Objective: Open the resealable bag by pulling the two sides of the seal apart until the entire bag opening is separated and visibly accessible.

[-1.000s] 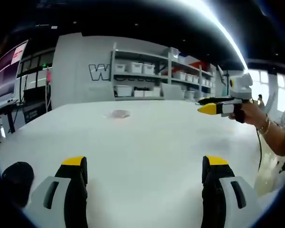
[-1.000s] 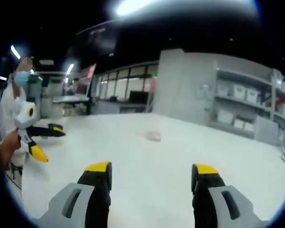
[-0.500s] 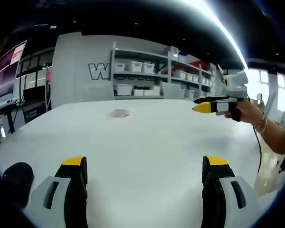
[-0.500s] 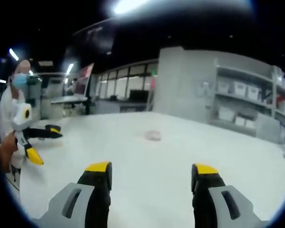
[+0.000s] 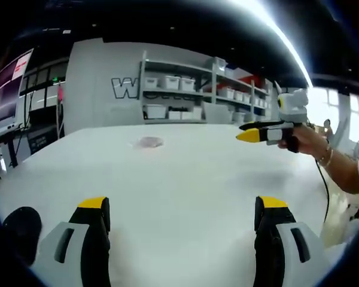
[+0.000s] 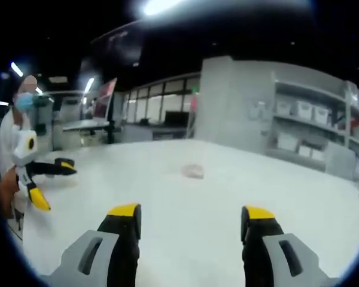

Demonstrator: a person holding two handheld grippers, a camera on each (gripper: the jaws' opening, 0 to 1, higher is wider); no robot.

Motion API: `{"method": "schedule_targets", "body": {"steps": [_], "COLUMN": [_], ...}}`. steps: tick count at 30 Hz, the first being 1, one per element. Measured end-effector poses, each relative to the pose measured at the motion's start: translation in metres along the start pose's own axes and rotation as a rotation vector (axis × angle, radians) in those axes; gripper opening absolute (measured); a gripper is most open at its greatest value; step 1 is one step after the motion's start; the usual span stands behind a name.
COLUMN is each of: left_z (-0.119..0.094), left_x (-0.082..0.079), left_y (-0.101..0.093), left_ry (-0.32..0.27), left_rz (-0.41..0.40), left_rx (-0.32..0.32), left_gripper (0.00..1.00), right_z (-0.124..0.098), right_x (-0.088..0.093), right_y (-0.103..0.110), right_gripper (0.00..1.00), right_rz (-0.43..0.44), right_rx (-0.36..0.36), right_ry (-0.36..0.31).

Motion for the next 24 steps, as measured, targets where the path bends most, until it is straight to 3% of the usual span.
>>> {"method": "schedule_targets", "body": {"steps": [24], "left_z": [0.004], "left_x": [-0.004], "left_y": [-0.001], "left_ry": [0.028], "left_rz": [-0.007], "left_rx": [0.007], "left_gripper": [1.0], "right_z": [0.019], "right_x": [-0.005], "right_y": [-0.001], "right_gripper": [0.66], "right_rz": [-0.003], "right_rx": [-0.032], "right_ry": [0.024]}}
Point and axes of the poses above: the point that each gripper's makers call its tool centre point, and the gripper's own axes: z roughly forward along the fingers, y roughly to its left, x roughly out of its underside, the point moved 8 cm from there along -z, roughly backward along the fingers, and after that the axes turned 12 degrees about -z, right-handed, at the moved point
